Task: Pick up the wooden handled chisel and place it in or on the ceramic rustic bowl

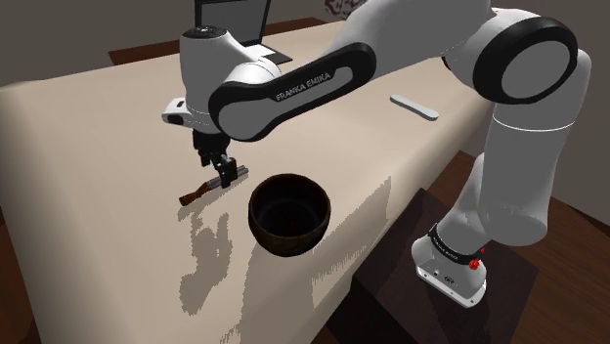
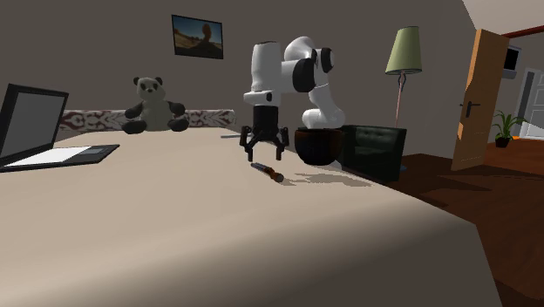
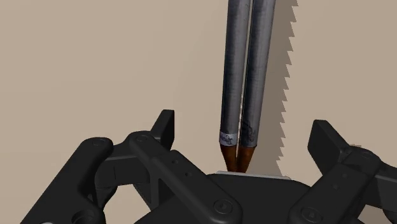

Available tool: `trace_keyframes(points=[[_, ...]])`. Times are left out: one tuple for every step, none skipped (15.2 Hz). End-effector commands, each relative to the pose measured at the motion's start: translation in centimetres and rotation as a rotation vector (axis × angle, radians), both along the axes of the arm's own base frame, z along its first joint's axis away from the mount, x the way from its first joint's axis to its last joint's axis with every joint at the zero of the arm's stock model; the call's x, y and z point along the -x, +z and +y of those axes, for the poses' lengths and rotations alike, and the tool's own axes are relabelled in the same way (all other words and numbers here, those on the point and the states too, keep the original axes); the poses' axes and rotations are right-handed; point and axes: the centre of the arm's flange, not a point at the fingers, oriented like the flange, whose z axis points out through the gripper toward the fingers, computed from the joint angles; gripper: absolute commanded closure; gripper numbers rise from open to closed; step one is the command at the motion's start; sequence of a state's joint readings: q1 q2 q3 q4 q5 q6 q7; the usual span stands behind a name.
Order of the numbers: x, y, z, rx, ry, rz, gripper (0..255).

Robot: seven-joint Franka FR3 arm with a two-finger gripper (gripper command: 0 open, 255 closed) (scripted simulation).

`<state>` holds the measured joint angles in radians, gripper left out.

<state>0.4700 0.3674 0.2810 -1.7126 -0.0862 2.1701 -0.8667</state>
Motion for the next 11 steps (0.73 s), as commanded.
trace_keyframes(points=[[0.0,-1.1,0.2,0.0,0.002,0.0,0],[0.0,-1.6,0.2,0.0,0.002,0.0,0],[0.0,-2.1,0.3,0.0,0.002,0.0,0],[-0.1,-2.4,0.3,0.0,0.002,0.0,0],[-0.1,-2.4,0.3,0.0,0.002,0.0,0],[-0.1,-2.4,0.3,0.0,0.002,0.0,0],[-0.1,-2.4,0.3,0.0,0.002,0.0,0],[-0.1,-2.4,0.3,0.0,0.002,0.0,0],[-0.1,-2.4,0.3,0.0,0.002,0.0,0],[-0.1,-2.4,0.3,0.0,0.002,0.0,0],[-0.1,-2.4,0.3,0.0,0.002,0.0,0]])
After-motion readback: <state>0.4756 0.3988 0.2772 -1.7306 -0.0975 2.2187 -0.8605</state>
